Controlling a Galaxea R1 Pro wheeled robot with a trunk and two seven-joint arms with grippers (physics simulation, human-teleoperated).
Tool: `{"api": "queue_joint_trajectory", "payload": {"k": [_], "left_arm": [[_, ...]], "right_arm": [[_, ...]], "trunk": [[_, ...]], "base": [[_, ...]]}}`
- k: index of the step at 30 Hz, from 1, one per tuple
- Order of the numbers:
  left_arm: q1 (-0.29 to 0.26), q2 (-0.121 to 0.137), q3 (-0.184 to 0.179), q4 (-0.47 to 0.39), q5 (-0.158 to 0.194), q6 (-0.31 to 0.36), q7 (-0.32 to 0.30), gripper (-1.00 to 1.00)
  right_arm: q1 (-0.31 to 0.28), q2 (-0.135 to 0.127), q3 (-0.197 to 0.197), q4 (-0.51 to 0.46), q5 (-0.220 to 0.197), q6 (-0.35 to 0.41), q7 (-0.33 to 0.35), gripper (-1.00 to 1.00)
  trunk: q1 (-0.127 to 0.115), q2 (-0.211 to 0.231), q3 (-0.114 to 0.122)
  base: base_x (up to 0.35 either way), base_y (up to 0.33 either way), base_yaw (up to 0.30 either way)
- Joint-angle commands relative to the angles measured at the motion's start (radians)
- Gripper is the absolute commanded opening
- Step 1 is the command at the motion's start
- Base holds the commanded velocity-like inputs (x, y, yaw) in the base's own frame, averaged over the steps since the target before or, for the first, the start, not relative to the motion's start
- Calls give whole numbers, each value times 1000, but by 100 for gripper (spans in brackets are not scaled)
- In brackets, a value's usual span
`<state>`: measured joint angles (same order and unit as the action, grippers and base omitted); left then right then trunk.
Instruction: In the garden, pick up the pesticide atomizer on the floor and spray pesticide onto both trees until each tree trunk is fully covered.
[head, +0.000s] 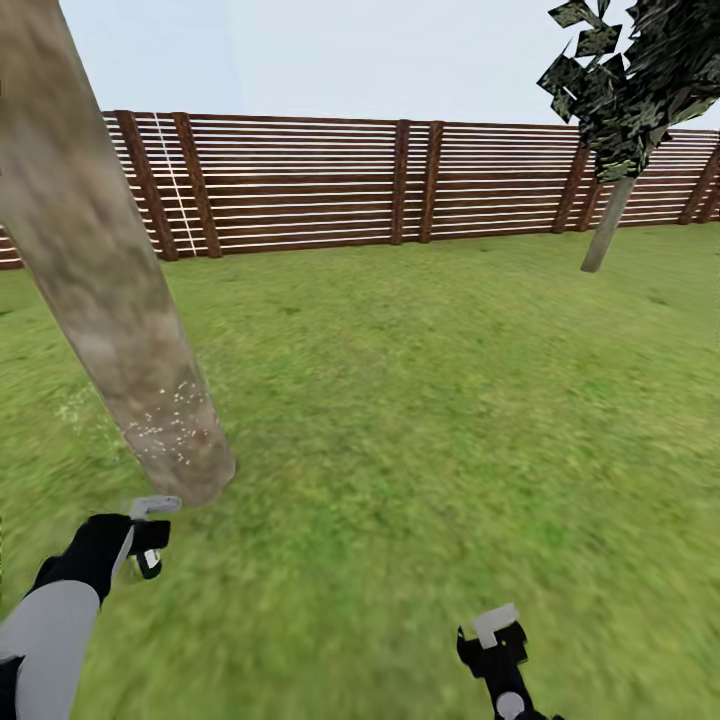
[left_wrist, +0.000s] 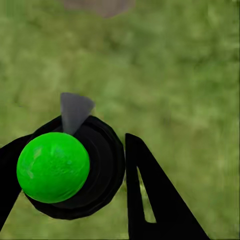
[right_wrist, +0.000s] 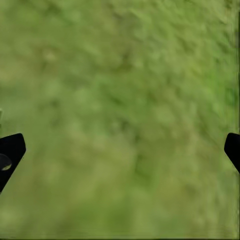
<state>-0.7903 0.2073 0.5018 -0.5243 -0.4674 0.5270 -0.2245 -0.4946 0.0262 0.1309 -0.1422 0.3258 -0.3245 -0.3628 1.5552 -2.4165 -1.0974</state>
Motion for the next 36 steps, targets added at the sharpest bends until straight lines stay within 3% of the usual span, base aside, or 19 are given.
{"api": "queue_joint_trajectory", "payload": {"k": [1, 2, 3, 4, 5, 6, 7, 8, 11, 14, 16, 17, 20, 21, 25, 30, 34, 36], "left_arm": [[-1, 3, -25, 5, -24, -23, -53, -100], [1, 11, -77, 13, -32, -71, -140, -100], [6, 24, -113, 16, -48, -104, -219, -100], [11, 49, -159, 13, -91, -130, -325, -100], [13, 60, -181, 12, -116, -145, -377, -100], [15, 79, -226, 10, -177, -203, -488, -100], [16, 85, -243, 11, -208, -238, -538, -100], [17, 92, -263, 16, -279, -306, -636, -100], [19, 91, -275, 23, -425, -364, -798, -100], [32, 85, -298, 27, -508, -387, -887, -100], [34, 73, -355, 66, -517, -401, -892, -100], [34, 51, -406, 97, -520, -405, -892, -100], [34, 6, -437, 111, -521, -407, -887, -100], [34, -14, -440, 111, -522, -408, -884, -100], [34, -29, -442, 110, -521, -490, -852, -100], [34, -73, -445, 112, -523, -510, -814, -100], [33, -102, -502, 101, -522, -511, -814, -100], [33, -125, -510, 98, -522, -512, -814, -100]], "right_arm": [[-1, 0, 25, -18, 7, 1, -5, 100], [-1, 0, 64, -64, 33, 6, 38, 100], [-1, -1, 88, -107, 55, 18, 125, 100], [-6, -5, 103, -151, 72, 58, 297, 100], [-13, -6, 106, -172, 76, 81, 375, 100], [-32, -9, 111, -220, 81, 122, 525, 100], [-40, -10, 112, -240, 82, 134, 587, 100], [-49, -9, 115, -280, 84, 146, 706, 100], [-56, -5, 117, -357, 84, 153, 937, 100], [-58, -3, 118, -433, 83, 155, 1101, 100], [-58, -3, 118, -437, 82, 154, 1112, 100], [-58, -3, 118, -438, 82, 154, 1117, 100], [-58, -3, 119, -439, 83, 153, 1137, 100], [-58, -3, 119, -447, 83, 153, 1162, -100], [-58, -1, 120, -510, 84, 154, 1192, -100], [-59, 0, 121, -578, 83, 155, 1263, -100], [-59, 16, 121, -590, 84, 156, 1291, -100], [-60, 20, 121, -591, 84, 156, 1294, -100]], "trunk": [[-1, 0, -1], [-1, 0, -1], [-1, 0, -1], [-1, 0, -1], [-1, 0, -1], [-1, 0, -1], [-1, 0, -1], [-1, 0, -1], [-1, 0, -1], [-1, 0, -1], [-1, 0, -1], [-1, 0, -1], [-1, 0, -1], [-1, 0, -1], [-1, 0, -1], [-1, 0, -1], [-1, 0, -1], [-1, 0, -1]], "base": [[-266, -181, 0], [-266, -181, 0], [-267, -181, 0], [-267, -178, 0], [-259, -174, 0], [-204, -130, 0], [-159, -88, 0], [-68, -36, 0], [-21, -11, 0], [-2, -1, 0], [0, 0, 0], [0, 0, 0], [0, 0, 0], [0, 0, 0], [0, 0, 0], [0, 0, 0], [0, 0, 0], [0, 0, 0]]}}
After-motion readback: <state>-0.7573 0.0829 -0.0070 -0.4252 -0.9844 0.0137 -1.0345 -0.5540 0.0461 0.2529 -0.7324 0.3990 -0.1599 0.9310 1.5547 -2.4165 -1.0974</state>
